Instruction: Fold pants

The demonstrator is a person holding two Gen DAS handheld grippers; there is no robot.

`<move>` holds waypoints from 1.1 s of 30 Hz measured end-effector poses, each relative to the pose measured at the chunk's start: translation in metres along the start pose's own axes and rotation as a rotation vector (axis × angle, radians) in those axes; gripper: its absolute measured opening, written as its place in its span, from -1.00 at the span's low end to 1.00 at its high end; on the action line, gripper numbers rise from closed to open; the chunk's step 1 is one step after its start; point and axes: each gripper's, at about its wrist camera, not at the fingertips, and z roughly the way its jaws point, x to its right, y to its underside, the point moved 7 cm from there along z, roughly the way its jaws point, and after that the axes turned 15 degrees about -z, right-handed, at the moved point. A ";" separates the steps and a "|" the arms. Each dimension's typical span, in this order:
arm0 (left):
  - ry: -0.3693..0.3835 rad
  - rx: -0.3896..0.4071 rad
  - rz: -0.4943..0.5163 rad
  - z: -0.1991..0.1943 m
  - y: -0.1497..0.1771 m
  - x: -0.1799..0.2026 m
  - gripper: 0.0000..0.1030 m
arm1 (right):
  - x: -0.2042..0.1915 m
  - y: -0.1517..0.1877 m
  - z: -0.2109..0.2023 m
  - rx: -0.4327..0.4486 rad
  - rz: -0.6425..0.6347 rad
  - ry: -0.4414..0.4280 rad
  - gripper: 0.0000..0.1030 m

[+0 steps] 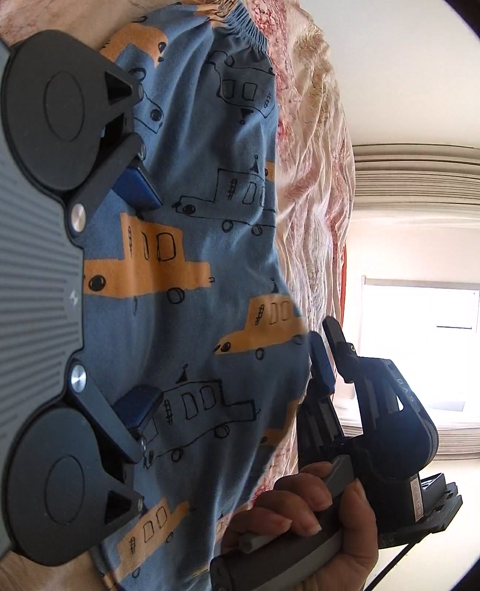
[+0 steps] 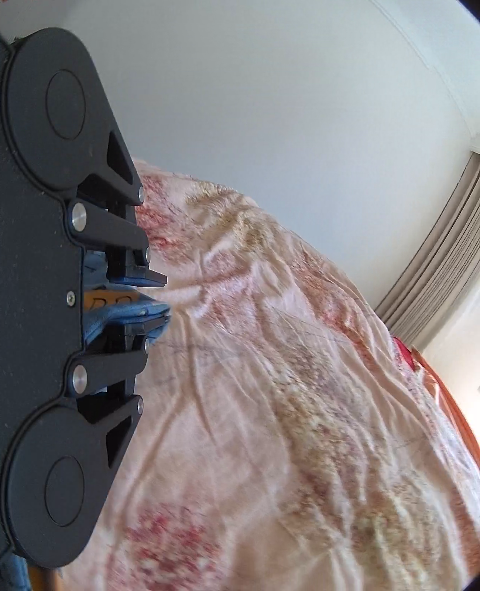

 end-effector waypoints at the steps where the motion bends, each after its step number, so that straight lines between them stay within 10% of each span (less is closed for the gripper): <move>1: 0.000 0.000 0.000 0.000 0.000 0.000 0.99 | 0.004 -0.005 -0.002 0.010 -0.040 0.043 -0.64; 5: 0.007 -0.020 -0.005 -0.003 -0.004 -0.001 0.99 | 0.002 -0.012 -0.021 0.010 -0.152 0.085 -0.49; 10: -0.021 -0.018 -0.013 -0.024 -0.021 -0.009 0.99 | -0.028 0.031 -0.073 0.009 -0.429 0.123 0.36; 17: -0.209 -0.037 -0.054 -0.019 -0.024 -0.038 0.99 | 0.013 0.111 -0.156 0.054 -0.532 0.682 0.86; 26: -0.260 -0.029 -0.036 -0.037 -0.028 -0.018 0.99 | 0.105 0.130 -0.307 0.164 -0.363 1.054 0.95; 33: -0.095 -0.025 0.056 -0.029 -0.032 0.063 0.99 | 0.105 0.151 -0.328 0.199 -0.308 1.020 0.98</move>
